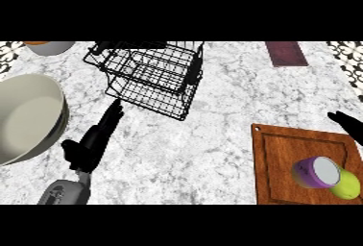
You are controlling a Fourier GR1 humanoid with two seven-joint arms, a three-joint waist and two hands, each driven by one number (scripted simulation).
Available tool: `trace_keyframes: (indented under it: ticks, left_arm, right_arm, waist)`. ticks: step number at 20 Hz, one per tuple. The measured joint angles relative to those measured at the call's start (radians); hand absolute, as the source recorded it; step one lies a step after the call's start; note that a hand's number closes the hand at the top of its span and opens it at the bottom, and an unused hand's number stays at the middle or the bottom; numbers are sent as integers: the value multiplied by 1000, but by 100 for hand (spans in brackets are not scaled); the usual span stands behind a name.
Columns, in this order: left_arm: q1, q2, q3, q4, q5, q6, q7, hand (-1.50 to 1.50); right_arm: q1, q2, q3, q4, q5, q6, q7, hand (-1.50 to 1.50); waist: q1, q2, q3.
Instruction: Pick the can from the cutting board and place it in the tiered basket
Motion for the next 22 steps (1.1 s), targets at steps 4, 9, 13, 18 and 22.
trace_keyframes:
  ticks: [4,9,13,18,22]
  left_arm:
    - [6,2,6,-12,1,-12,9,0]
    - [-6,-8,4,-26,-9,-9,27,0]
    - [2,-15,11,-33,-19,-7,31,0]
    - [14,-28,16,-44,-38,-8,35,0]
    - [8,-35,32,-19,-42,-18,23,0]
  right_arm:
    - [31,22,38,16,111,-12,17,-150]
    - [55,71,104,78,192,-14,37,-150]
    - [82,141,124,148,252,-11,10,-150]
    - [115,220,117,192,332,3,-20,-150]
    - [159,258,100,243,390,7,-44,-150]
  waist:
    - [4,1,1]
    - [9,2,1]
    - [7,3,2]
    - [5,2,2]
    - [2,2,2]
